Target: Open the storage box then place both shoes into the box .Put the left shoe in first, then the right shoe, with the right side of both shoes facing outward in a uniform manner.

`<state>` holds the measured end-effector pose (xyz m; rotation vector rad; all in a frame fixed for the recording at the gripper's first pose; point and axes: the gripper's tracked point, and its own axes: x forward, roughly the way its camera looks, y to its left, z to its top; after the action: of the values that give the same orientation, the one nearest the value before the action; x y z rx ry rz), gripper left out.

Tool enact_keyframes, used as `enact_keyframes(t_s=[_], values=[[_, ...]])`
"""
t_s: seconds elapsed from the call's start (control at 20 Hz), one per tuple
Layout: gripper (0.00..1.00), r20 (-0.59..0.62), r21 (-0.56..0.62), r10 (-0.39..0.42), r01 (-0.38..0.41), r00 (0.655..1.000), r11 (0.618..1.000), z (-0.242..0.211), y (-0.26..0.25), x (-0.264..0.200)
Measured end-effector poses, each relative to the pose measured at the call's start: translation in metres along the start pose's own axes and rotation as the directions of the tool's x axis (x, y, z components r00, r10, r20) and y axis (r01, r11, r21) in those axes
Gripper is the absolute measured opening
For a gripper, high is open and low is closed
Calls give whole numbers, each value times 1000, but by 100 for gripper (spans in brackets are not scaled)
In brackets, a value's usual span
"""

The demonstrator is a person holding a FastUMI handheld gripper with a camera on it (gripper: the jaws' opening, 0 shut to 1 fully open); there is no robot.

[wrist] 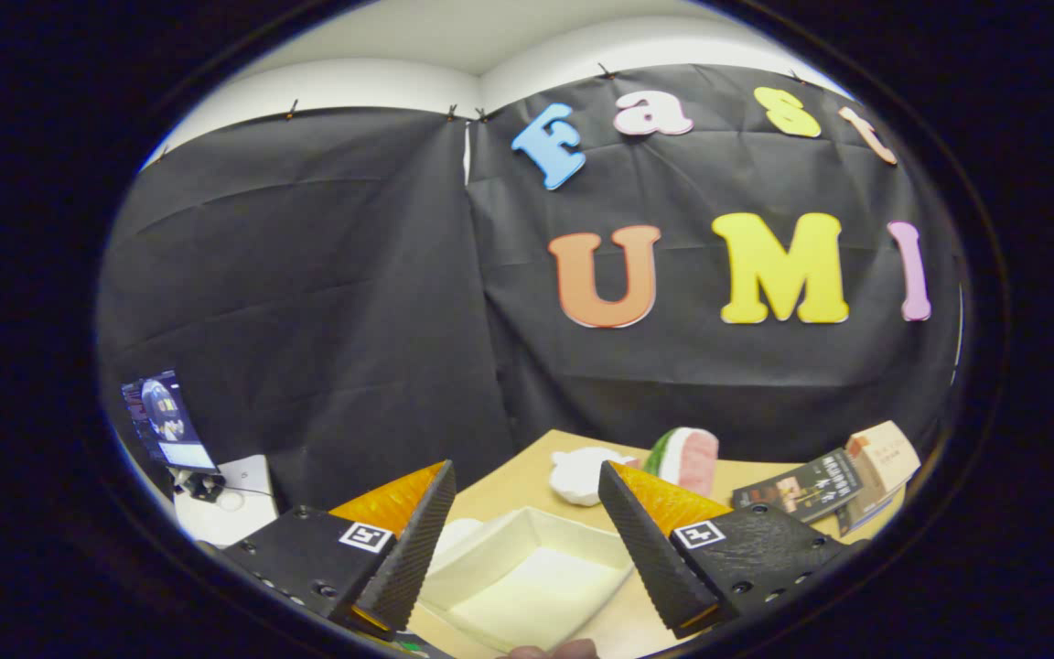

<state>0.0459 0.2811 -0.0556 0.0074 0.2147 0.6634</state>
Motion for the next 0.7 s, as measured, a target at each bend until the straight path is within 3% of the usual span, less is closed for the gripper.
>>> enact_keyframes(t_s=[0.25,0.4,0.7], values=[[96,19,35,-216,215,976,976,-11,-138,-71],[96,-30,78,-317,319,948,945,-49,-211,-111],[96,-185,114,-419,443,889,889,-143,-292,-152]])
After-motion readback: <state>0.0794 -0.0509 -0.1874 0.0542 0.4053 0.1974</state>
